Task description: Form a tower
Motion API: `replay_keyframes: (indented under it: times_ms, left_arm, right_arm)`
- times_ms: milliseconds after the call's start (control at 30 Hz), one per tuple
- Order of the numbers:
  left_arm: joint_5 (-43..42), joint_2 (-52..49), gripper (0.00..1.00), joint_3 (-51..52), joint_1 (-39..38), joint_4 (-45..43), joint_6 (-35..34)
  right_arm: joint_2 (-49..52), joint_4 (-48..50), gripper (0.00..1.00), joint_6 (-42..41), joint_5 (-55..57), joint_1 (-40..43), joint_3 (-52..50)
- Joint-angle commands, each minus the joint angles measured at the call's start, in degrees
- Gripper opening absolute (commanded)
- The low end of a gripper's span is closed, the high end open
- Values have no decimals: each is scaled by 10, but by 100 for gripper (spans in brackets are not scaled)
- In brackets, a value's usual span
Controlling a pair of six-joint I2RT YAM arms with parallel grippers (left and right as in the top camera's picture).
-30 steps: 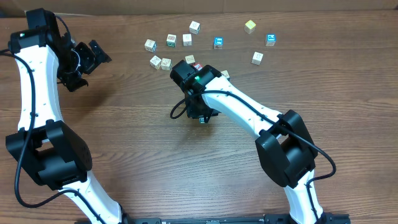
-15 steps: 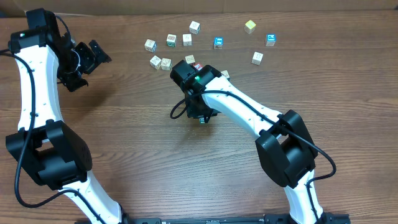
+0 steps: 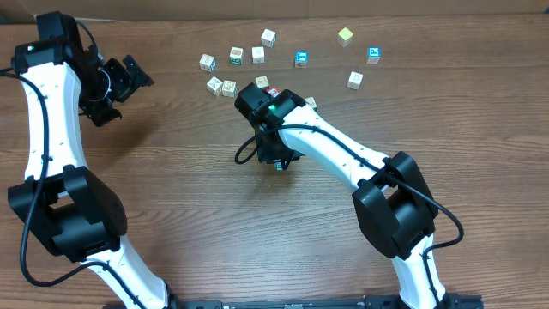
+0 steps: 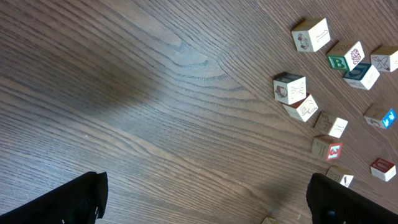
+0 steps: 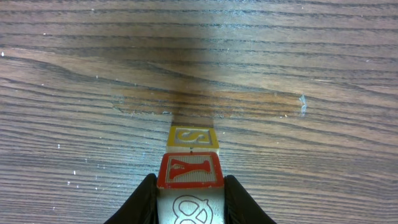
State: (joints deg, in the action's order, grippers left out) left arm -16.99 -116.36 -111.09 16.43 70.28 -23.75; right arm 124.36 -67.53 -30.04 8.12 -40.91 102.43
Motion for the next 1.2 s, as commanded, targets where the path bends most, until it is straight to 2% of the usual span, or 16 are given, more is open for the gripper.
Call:
replay_keyframes:
  times_ms: [0, 1167]
  left_arm:
    - [-4, 2, 100, -8, -4, -1, 10]
    - [-4, 2, 100, -8, -4, -1, 10]
  right_arm:
    - [-2, 2, 26, -3, 2, -1, 12]
    - [-2, -1, 27, -30, 2, 3, 20]
